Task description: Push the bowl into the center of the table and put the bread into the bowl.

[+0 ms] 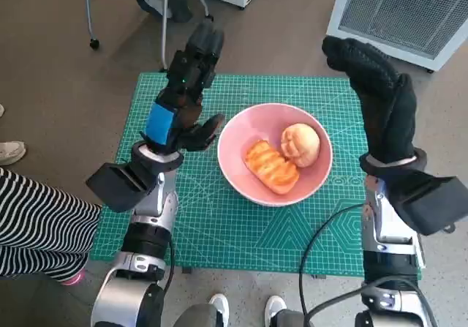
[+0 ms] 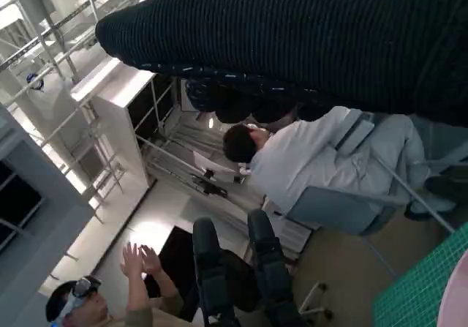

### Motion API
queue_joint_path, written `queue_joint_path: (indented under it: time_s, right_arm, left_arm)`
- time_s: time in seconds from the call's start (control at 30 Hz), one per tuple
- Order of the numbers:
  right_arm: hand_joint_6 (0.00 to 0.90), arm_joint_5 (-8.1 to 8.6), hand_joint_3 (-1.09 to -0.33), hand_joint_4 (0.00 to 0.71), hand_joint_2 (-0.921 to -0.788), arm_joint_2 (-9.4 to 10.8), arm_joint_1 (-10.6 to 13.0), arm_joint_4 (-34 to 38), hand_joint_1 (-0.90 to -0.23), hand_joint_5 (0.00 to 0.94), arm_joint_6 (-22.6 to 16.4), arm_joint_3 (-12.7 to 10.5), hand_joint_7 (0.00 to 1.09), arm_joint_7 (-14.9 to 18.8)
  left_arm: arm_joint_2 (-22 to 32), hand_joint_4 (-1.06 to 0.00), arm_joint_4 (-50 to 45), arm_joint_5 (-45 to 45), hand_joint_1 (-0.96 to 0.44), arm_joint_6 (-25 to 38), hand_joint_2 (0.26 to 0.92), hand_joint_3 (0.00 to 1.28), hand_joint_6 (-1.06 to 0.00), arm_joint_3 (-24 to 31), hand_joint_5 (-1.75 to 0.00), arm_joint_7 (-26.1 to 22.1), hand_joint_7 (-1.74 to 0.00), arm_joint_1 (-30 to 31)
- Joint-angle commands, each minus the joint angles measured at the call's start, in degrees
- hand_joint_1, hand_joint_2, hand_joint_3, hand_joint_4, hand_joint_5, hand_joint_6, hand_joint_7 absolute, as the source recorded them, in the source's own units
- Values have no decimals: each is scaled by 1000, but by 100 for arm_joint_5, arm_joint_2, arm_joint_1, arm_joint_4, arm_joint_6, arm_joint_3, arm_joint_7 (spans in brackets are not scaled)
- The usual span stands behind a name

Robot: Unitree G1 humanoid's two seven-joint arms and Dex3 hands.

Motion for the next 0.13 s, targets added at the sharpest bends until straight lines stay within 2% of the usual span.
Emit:
queue_joint_path:
  time_s: [0.03,0.13]
  right_arm:
    - [42,53,-694,152,-921,20,25,169,-729,2,-26,-31,438,58]
    - [42,54,-694,152,-921,20,16,191,-728,2,-43,-34,439,63]
  left_arm:
    - [18,1,-37,24,-801,-68,921,421,1,-35,1,-16,-244,-48]
    - [17,1,-32,25,-801,-70,921,422,1,-34,1,-16,-242,-52]
